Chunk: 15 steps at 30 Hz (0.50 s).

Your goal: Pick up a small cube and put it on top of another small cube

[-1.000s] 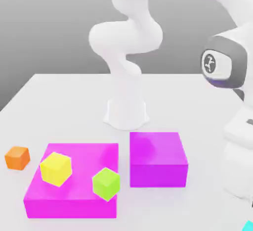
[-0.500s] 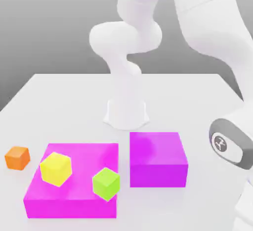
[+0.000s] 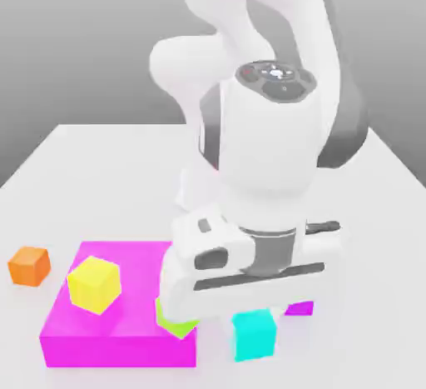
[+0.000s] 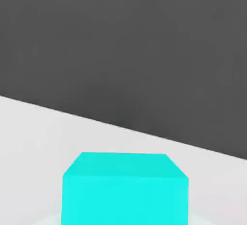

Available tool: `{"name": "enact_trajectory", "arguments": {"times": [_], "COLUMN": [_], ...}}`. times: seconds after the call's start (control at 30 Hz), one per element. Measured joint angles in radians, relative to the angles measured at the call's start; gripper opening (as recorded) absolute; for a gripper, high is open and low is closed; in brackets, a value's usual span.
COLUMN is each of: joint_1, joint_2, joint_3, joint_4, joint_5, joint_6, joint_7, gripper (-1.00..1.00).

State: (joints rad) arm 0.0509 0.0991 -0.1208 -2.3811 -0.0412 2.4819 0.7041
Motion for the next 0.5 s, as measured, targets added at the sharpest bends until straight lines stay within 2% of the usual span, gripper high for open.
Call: {"name": "enact_trajectory", "arguments": {"times": [0.1,0.2,0.37,0.4,0.5], "joint_1": [-0.163,-0.226,-0.244,-0.243,-0.243], "joint_2": [-0.123,-0.234,-0.144,-0.122,-0.122], "joint_3": [-0.054,-0.09,-0.115,-0.117,-0.117], "joint_4": [-0.1,-0.191,-0.255,-0.26,-0.26], "joint_5": [-0.007,-0.014,0.027,0.035,0.035], "joint_6": [-0.022,-0.041,0.11,0.137,0.137], "joint_7": [0.067,0.127,0.12,0.115,0.115], "gripper": [-1.0,-1.0,-1.0,1.0,1.0]}}
